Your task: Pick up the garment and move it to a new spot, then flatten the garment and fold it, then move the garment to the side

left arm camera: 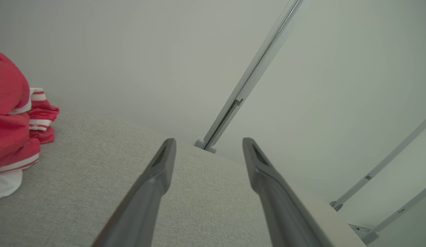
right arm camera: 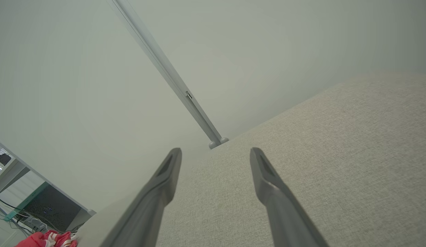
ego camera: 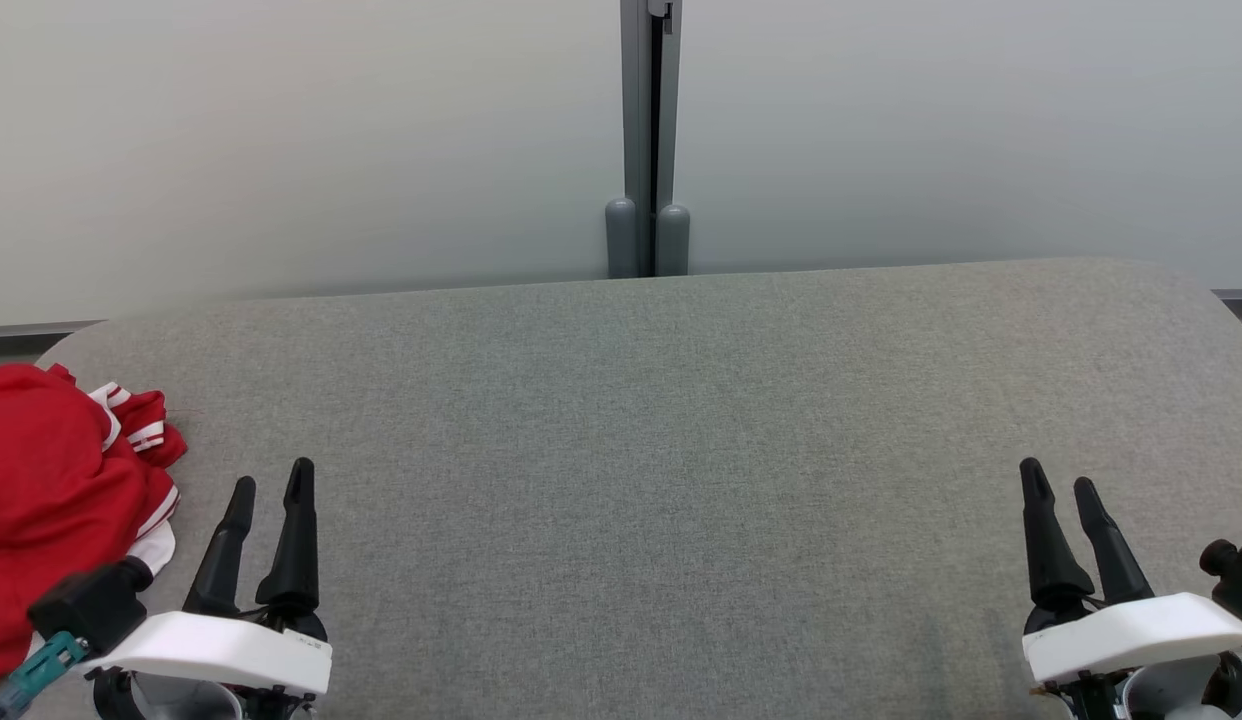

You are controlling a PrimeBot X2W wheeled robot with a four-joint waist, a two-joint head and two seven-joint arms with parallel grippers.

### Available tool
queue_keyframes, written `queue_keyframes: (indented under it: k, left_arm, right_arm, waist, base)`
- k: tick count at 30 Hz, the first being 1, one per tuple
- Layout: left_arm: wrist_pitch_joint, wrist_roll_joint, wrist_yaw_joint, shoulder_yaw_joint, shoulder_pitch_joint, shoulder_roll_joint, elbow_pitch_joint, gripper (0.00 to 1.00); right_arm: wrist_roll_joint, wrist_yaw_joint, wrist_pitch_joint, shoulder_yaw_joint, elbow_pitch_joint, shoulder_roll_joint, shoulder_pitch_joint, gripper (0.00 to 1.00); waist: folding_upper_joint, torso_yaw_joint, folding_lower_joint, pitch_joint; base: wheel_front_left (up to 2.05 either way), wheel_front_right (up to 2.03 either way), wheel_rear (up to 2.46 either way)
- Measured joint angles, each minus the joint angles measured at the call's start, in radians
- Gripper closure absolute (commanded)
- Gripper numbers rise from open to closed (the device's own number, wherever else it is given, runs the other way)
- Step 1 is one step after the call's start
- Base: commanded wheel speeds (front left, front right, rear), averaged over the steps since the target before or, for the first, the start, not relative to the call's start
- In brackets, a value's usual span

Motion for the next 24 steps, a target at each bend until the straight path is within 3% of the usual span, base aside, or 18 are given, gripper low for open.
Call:
queue_keyframes:
  k: [24]
  left_arm:
    - [-0.064, 0.258, 0.000, -0.004, 0.023, 0.004, 0.028, 0.00]
  right_arm:
    - [-0.254, 0.000, -0.030, 0.010, 0.035, 0.006, 0.020, 0.00]
  waist:
    - [0.0000, 0.007, 0.0000, -0.021]
  base:
    - [0.00, 0.00, 0.00]
